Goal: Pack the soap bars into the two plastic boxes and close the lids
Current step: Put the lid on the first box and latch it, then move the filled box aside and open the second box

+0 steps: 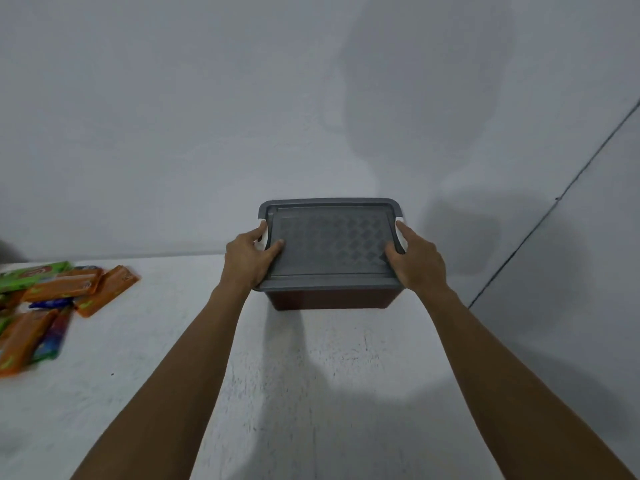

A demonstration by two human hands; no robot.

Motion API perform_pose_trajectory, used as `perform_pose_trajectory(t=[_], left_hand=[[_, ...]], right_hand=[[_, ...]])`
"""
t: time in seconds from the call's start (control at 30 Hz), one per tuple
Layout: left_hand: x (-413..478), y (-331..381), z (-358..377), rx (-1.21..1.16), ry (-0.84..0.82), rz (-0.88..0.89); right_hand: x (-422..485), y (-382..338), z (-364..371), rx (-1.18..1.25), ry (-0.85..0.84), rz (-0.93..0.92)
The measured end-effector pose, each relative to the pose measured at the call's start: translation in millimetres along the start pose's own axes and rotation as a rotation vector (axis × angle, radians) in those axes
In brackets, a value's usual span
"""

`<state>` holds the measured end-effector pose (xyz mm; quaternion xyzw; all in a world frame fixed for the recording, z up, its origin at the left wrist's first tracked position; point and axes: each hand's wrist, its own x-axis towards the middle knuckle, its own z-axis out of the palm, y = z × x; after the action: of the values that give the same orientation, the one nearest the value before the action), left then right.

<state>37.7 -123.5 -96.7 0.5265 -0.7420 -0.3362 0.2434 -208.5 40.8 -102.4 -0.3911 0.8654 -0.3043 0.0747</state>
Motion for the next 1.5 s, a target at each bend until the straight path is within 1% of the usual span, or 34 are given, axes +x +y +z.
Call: perform_pose_trajectory(t=[0.1, 0.2, 0.3, 0.4, 0.5, 0.57, 0.7, 0.8, 0.87, 0.97, 1.07, 1.13, 1.2, 1.27, 1.33, 1.4, 1.5], left_hand=[[4.0, -1.2, 4.4, -0.011, 0.016, 0.0], [1.7, -1.7, 5.3, 0.012, 0.018, 0.015], [-5.3, -1.0, 4.1, 0.162, 0.002, 0.042], [-19.9, -2.7, -1.3, 0.311, -0.075, 0.047], [-39.9, -9.5, -12.1, 0.417, -0.135, 0.072], [-51.9, -17.3, -22.7, 0.493, -0.162, 0.118], [-69.7, -28.2, -57.1, 0.691, -0.165, 0.149], [-77.7, -42.7, -88.3, 0.765, -0.156, 0.136], [-81.1, -57.2, -112.5, 0.791, -0.148, 0.114], [-80.1, -87.7, -152.8, 0.813, -0.097, 0.068], [-73.9, -121.0, -202.4, 0.832, -0.064, 0.048], [-64.0, -150.8, -237.6, 0.797, -0.073, 0.047], [-54.1, -182.3, -274.0, 0.775, -0.038, -0.031], [-43.2, -213.9, -314.4, 0.767, 0.073, -0.094], [-32.1, -245.5, -354.7, 0.762, 0.114, -0.155], [-23.4, -274.0, -397.4, 0.737, 0.137, -0.191], [-15.8, -319.0, -458.7, 0.707, 0.234, -0.216]], right_hand=[[9.8, 4.8, 2.7, -0.009, -0.006, -0.003], [11.4, 7.1, 3.6, -0.072, -0.013, -0.012], [10.6, 3.9, -0.8, -0.213, -0.025, -0.034], [3.3, -1.8, -2.1, -0.35, 0.008, -0.057], [-12.9, -10.6, 0.4, -0.39, 0.073, -0.065], [-27.3, -15.8, 4.0, -0.396, 0.075, -0.103], [-51.4, -33.1, 9.3, -0.419, 0.013, -0.098], [-64.9, -59.4, 12.9, -0.413, -0.032, -0.104], [-67.7, -82.0, 18.6, -0.393, -0.071, -0.156], [-63.7, -123.8, 34.8, -0.316, -0.193, -0.246], [-61.6, -178.3, 58.0, -0.248, -0.288, -0.3], [-62.4, -218.7, 79.2, -0.211, -0.334, -0.333], [-63.1, -259.5, 104.1, -0.194, -0.36, -0.368], [-63.6, -303.0, 132.2, -0.186, -0.36, -0.419], [-64.0, -348.8, 161.5, -0.189, -0.352, -0.484], [-65.1, -397.3, 191.7, -0.184, -0.36, -0.537], [-69.2, -471.4, 238.5, -0.147, -0.406, -0.609]])
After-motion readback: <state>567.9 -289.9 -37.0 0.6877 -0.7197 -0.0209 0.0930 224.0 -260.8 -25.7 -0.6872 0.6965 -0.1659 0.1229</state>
